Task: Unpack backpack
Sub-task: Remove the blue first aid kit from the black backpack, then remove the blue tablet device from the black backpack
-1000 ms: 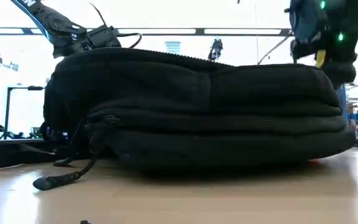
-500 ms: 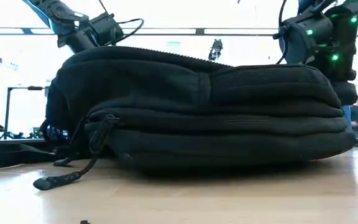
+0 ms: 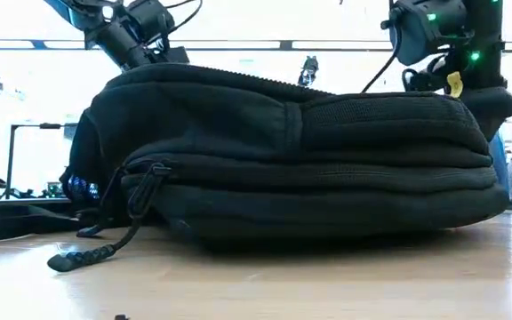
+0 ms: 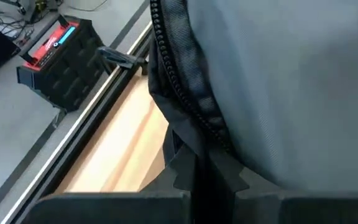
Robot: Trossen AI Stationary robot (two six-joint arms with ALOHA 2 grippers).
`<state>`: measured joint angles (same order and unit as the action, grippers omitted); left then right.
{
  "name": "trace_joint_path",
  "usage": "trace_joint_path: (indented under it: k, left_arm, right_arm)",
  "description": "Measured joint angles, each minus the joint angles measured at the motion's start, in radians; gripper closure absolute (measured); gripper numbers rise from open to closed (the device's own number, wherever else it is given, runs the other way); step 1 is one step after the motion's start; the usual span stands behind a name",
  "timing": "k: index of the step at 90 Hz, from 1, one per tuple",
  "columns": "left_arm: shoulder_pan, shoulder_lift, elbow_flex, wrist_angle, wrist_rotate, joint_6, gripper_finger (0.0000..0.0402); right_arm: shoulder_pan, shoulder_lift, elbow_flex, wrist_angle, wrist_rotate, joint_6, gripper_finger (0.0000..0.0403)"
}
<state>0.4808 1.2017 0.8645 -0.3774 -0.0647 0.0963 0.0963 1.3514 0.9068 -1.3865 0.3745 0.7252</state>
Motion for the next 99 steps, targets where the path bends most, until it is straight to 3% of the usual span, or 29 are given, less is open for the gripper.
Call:
trace_joint_path:
  k: [27,46,59,78,99]
  left_arm:
    - [0.0,-0.098,0.008,-0.114,0.0,-0.009,0.0397]
    - [0.0,-0.114,0.007,-0.12,0.005,-0.029,0.0397]
    - [0.0,-0.111,0.006,-0.112,0.029,-0.031,0.0397]
    - [0.0,-0.115,0.016,-0.083,0.053,-0.031,0.0397]
    - [-0.014,-0.117,0.159,-0.069,0.13,-0.038,0.0397]
  right_arm:
    - [0.008,-0.012,-0.001,-0.045,-0.161,-0.038,0.0077]
    - [0.029,-0.039,0.055,-0.044,-0.173,-0.085,0.0085]
    - [0.042,-0.045,0.109,0.016,-0.114,-0.103,0.0092]
    - [0.124,-0.043,0.137,0.499,-0.091,-0.375,0.0102]
    - [0.195,0.056,0.107,1.01,-0.094,-0.723,0.0117]
